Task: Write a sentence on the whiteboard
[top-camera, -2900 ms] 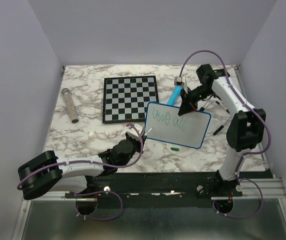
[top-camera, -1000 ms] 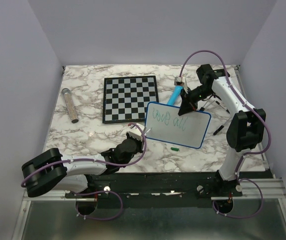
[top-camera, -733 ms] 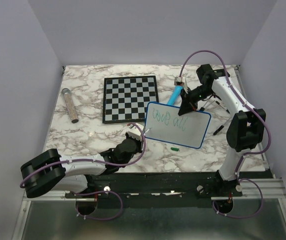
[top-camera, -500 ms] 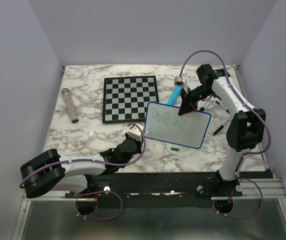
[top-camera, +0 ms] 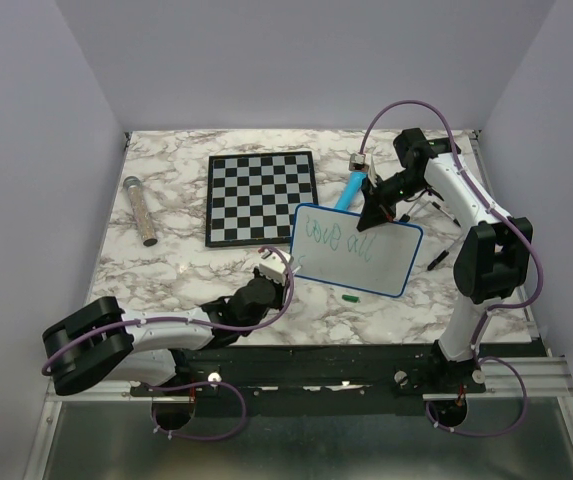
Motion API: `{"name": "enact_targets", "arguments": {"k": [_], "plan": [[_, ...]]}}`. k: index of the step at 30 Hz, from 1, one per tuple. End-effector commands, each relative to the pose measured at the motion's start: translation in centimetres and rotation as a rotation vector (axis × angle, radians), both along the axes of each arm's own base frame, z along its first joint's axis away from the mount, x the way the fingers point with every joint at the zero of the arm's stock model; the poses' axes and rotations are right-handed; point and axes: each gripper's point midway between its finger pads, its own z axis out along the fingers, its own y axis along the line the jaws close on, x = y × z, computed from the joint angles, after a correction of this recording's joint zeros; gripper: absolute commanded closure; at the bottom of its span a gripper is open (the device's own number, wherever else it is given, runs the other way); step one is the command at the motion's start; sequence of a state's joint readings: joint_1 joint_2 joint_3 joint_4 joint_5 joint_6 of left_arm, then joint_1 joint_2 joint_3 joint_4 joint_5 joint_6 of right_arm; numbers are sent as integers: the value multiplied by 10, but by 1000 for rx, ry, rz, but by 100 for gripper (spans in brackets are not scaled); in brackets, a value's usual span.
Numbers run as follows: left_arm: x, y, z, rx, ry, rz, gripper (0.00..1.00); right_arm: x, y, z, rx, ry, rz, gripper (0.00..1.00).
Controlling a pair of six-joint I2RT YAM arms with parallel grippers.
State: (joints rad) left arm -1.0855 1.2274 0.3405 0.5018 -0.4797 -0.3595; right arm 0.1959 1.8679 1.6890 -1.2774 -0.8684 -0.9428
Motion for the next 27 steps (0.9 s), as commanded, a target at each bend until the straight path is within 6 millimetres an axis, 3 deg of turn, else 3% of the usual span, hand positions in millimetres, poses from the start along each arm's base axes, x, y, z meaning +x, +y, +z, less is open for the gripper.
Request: {"name": "enact_targets", "arguments": {"k": [1,12,22,27], "plan": [[7,-8,18,-58,-19,-2,100,1,-1,4,6,-18,-2,100],[20,-9,39,-114,-56,7,100,0,0,3,6,-15,-1,99],[21,-16,49,-149,-69,-19,100,1,-1,1,3,-11,-3,99],[21,-14,46,-134,-58,-13,100,1,-1,3,5,-14,-2,100]]}}
